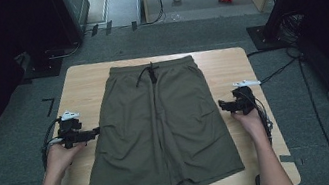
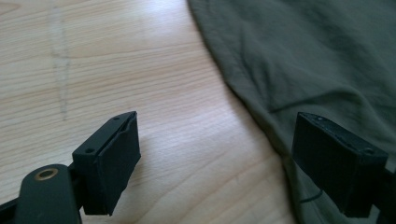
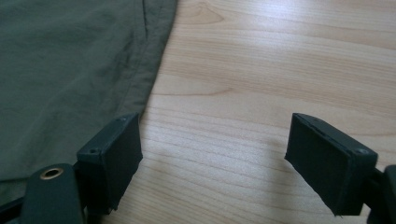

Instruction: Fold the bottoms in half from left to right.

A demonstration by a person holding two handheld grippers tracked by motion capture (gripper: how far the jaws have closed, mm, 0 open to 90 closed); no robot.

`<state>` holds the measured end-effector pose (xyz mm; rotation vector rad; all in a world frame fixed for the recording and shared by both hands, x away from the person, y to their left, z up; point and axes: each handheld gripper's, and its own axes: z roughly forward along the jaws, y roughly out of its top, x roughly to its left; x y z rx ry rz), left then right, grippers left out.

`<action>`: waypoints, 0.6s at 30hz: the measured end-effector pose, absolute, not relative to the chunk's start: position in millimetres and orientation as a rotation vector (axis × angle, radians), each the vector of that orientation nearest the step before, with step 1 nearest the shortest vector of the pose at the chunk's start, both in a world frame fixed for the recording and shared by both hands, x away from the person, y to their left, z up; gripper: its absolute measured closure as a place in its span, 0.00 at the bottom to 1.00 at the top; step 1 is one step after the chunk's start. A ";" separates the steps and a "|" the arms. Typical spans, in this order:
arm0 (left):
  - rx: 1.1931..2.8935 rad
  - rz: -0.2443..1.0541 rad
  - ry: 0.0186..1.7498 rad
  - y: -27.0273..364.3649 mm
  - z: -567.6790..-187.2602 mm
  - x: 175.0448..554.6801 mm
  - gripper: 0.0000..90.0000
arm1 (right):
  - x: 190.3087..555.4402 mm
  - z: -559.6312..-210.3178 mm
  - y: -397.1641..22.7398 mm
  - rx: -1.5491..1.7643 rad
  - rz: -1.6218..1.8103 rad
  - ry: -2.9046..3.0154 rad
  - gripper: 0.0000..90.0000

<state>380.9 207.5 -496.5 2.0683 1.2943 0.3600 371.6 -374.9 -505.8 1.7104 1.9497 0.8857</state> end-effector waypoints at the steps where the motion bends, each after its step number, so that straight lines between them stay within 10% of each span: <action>1: 2.084 0.353 1.269 207.1 -495.4 379.4 0.18 | 371.4 -505.1 -374.1 1.707 0.886 1.952 0.21; 18: 2.096 0.291 1.131 209.9 -487.2 367.8 0.22 | 368.8 -496.9 -364.8 1.663 0.918 1.980 0.24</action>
